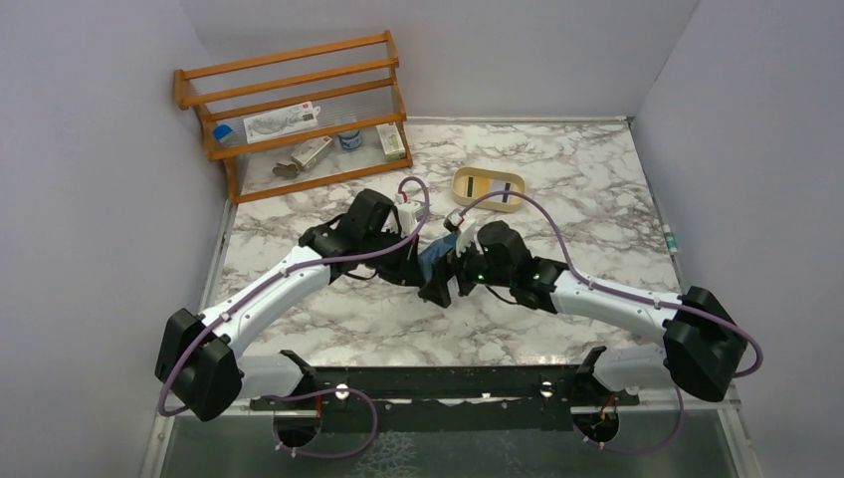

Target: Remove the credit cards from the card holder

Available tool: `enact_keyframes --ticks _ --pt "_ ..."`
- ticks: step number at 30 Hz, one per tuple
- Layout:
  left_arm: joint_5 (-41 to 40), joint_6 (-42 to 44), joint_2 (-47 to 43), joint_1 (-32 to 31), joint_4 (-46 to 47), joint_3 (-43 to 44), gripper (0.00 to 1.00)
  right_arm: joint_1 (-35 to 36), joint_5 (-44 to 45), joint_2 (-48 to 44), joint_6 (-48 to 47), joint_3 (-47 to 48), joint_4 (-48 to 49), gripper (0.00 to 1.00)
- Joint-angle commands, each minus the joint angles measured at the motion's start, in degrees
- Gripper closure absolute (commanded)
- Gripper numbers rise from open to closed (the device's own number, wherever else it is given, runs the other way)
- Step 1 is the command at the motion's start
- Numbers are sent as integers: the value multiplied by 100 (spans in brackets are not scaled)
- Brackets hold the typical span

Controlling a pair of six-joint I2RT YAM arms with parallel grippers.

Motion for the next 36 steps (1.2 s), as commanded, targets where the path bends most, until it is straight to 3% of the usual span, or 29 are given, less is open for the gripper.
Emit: enact_keyframes --ticks 1,12,18,26,32,36 --pt "280 323 -252 21 -582 -90 100 -283 -156 -100 -319 -165 27 0" --pt "302 668 -271 153 -697 -212 100 -1098 -1017 -583 -528 -566 73 0" --pt "417 576 -236 170 -510 -316 100 -1153 -1221 -441 -368 -582 245 0" --pt "944 -770 -442 162 1802 -1639 100 -1152 -1326 -269 -177 -677 430 0" --pt "1008 -1539 -71 162 3471 -2334 100 -1149 -515 -701 -35 -621 -95 0" --pt "889 -1885 186 162 4373 -2529 100 -1144 -1191 -1148 160 -704 -22 0"
